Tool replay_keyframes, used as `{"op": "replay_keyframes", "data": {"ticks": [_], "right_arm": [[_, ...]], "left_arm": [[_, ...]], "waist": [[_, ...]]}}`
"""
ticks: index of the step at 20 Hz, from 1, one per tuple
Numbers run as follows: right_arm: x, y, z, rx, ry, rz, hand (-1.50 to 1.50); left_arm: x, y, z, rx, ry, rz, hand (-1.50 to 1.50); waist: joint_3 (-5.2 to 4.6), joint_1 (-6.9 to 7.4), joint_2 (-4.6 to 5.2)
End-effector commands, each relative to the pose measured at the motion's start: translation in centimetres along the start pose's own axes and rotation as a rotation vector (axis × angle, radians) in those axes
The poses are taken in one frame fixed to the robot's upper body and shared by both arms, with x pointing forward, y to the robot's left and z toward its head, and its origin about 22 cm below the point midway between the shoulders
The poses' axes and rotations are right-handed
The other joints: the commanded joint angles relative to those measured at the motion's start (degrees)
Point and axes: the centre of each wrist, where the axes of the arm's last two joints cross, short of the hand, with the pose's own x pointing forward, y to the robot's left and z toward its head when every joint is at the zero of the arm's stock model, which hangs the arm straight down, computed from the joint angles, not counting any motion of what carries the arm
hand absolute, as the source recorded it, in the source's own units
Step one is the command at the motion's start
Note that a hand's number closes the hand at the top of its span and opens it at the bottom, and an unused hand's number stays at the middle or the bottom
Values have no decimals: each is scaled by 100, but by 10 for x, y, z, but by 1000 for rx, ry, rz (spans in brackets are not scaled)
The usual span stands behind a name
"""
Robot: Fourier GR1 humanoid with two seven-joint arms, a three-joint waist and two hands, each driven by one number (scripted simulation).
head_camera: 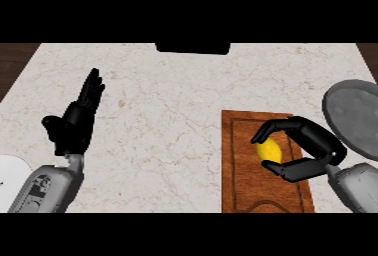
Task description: Pick the lemon from the cutting board and place it in the pan
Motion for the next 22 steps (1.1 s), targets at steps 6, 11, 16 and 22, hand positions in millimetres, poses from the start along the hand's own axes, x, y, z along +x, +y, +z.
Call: {"op": "replay_keyframes", "data": {"ticks": [6, 11, 16, 22], "right_arm": [[30, -117, 67, 38, -152, 387, -150], [103, -151, 37, 196, -68, 607, -150], [117, -145, 4, 309, 43, 724, -150], [159, -142, -36, 317, -20, 800, -150]], "left_arm": [[-6, 20, -2, 26, 34, 30, 0], [-8, 30, -7, 14, 38, 33, 0], [-11, 40, -1, 6, 29, 29, 0], [-7, 24, -13, 26, 50, 32, 0]], "waist": [[-4, -198, -41], [-29, -157, -68], [-31, -187, -92], [-30, -288, -102]]}}
